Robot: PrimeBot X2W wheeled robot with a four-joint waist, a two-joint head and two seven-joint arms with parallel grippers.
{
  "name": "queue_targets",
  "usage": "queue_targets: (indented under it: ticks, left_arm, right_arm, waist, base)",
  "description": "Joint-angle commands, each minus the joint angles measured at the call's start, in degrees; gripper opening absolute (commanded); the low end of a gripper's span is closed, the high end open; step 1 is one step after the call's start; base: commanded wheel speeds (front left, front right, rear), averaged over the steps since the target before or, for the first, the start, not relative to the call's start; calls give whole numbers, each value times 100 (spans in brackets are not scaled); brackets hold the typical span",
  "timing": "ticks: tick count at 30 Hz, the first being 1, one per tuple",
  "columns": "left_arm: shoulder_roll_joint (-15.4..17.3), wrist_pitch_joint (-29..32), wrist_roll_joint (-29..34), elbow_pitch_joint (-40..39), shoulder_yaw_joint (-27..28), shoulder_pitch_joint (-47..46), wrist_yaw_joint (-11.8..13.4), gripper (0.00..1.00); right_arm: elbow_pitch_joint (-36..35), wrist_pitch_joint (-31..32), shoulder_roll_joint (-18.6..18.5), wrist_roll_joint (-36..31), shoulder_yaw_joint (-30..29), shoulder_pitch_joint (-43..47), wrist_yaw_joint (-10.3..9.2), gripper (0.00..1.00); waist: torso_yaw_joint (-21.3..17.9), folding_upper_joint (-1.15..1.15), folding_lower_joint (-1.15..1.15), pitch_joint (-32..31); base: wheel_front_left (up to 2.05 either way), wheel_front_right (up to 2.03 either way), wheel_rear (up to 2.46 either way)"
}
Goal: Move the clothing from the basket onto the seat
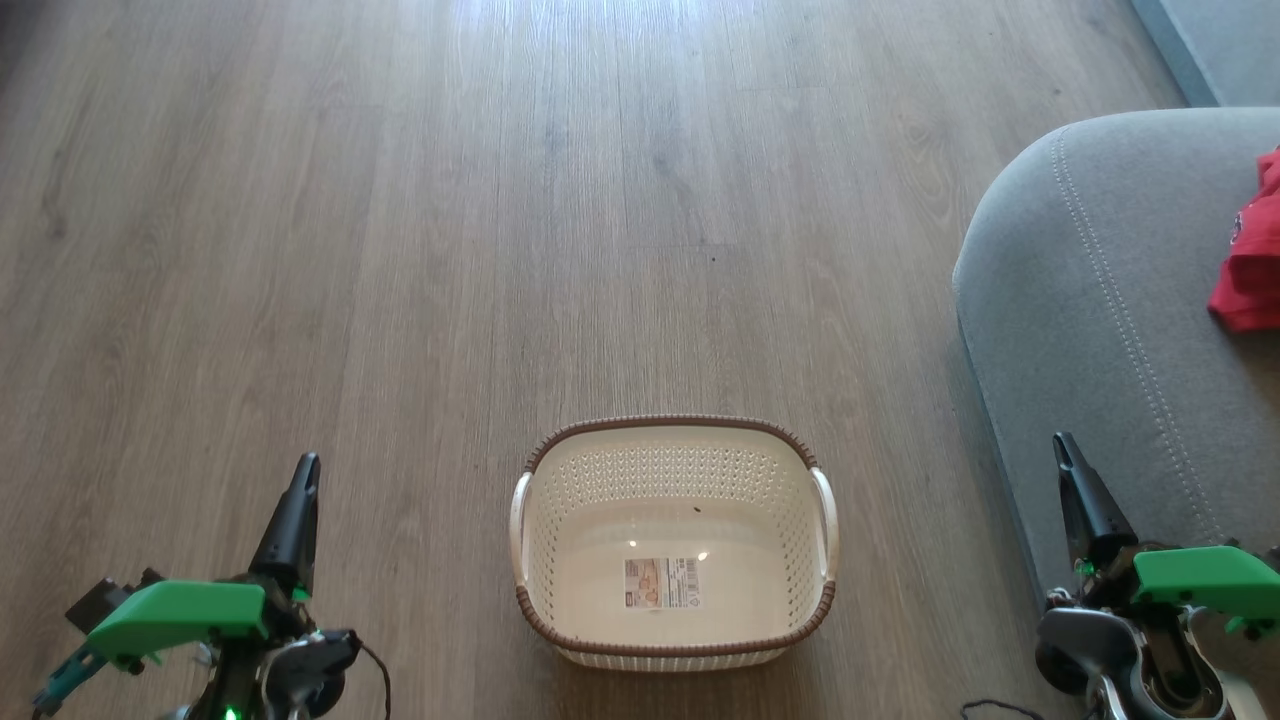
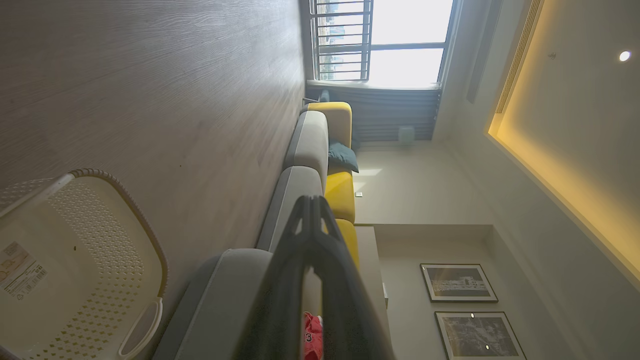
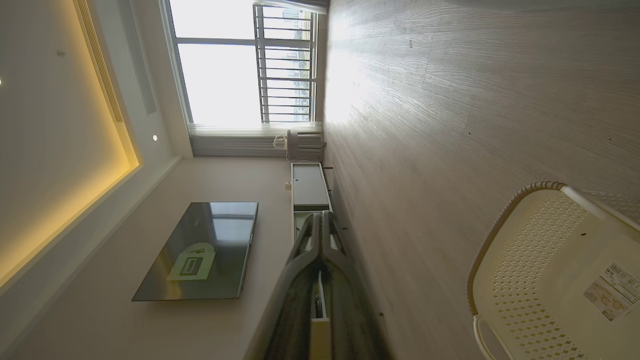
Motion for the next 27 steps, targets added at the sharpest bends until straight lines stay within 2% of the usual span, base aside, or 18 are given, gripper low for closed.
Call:
queue_targets:
  ticks: [1, 27]
  left_arm:
    - [83, 42, -39, -192, 192, -272, -53, 0]
    - [83, 42, -39, -192, 192, -272, -53, 0]
  right_arm:
    - [-222, 31, -3, 34, 101, -318, 1, 0]
    - [-222, 31, -3, 34, 101, -318, 1, 0]
  waist:
    - [0, 0, 0, 0]
    - [0, 0, 0, 0]
  base:
    - [0, 0, 0]
    - [0, 0, 0]
